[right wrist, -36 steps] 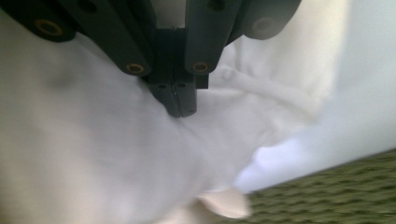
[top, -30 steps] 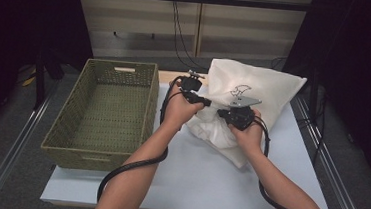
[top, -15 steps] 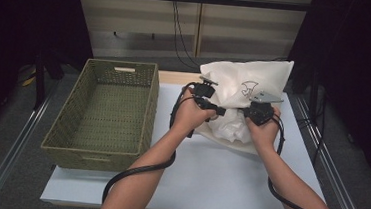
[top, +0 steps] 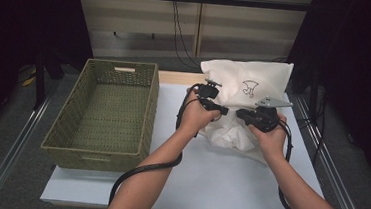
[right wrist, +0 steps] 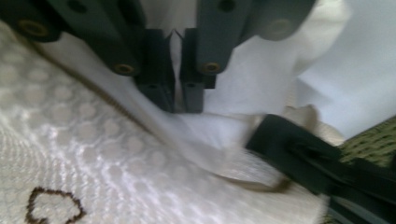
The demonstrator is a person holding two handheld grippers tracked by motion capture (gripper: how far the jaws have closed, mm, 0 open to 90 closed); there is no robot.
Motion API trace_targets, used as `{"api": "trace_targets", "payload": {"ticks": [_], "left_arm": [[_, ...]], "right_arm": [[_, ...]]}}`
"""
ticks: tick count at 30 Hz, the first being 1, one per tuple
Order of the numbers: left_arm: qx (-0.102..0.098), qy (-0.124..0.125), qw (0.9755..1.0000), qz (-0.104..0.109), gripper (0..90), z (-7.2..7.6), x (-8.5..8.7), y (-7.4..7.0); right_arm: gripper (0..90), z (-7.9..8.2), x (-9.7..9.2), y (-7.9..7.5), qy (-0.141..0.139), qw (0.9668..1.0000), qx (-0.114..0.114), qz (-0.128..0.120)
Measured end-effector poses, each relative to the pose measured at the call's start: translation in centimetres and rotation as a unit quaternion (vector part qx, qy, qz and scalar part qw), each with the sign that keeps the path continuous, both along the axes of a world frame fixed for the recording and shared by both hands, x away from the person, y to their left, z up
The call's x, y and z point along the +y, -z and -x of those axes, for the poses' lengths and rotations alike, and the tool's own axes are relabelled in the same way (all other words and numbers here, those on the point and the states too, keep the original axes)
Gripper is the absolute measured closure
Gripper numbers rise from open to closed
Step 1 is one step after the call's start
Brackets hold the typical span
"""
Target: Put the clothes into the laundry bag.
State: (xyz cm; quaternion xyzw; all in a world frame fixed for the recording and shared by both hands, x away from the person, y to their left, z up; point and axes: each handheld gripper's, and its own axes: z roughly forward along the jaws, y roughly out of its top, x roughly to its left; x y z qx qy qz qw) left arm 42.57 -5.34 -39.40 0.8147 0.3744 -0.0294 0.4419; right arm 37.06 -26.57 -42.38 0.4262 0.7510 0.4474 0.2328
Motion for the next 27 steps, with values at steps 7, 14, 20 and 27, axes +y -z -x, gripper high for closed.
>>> {"api": "trace_targets", "payload": {"ticks": [7,14,20,27], "left_arm": [[-0.002,-0.001,1.0,-0.006,86.5,-0.2,-0.1,0.3],[-0.004,0.0,0.9999,-0.009,86.4,-0.3,-0.1,0.0],[-0.003,-0.002,1.0,-0.007,86.5,-0.3,0.3,0.1],[0.005,0.0,1.0,-0.004,86.8,0.1,0.5,0.3]], "right_arm": [[54.4,2.2,0.5,0.2,-0.004,0.9997,0.015,-0.021],[37.3,3.4,1.5,1.9,-0.025,0.9985,0.041,0.026],[42.4,2.6,1.8,4.9,-0.031,0.9945,0.075,0.066],[85.0,1.3,1.7,5.9,-0.02,0.9941,0.078,0.072]]}}
